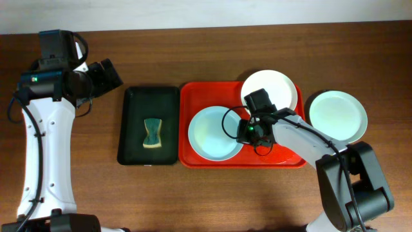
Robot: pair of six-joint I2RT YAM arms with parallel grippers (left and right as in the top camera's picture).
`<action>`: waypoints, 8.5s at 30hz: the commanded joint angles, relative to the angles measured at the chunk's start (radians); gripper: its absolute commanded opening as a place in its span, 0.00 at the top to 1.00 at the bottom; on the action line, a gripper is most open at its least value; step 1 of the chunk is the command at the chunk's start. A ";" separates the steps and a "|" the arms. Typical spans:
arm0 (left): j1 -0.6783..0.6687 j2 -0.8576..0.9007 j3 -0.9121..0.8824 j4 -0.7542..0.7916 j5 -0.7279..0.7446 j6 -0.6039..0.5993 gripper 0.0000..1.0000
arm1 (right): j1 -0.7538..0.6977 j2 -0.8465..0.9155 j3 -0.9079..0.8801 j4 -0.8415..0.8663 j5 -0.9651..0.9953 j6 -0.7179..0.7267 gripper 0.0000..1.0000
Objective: Clean dirty plates on tray and stack at the side
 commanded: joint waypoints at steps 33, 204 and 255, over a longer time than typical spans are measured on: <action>0.003 0.005 0.002 0.000 0.000 -0.010 0.01 | 0.552 -0.002 0.563 0.069 1.063 -0.455 0.96; 0.003 0.005 0.003 0.000 0.000 -0.010 0.01 | -0.490 0.439 1.083 -0.809 0.050 -0.615 0.19; 0.003 0.005 0.003 0.000 0.000 -0.010 0.01 | -0.459 0.545 1.071 -0.682 0.042 -0.660 0.67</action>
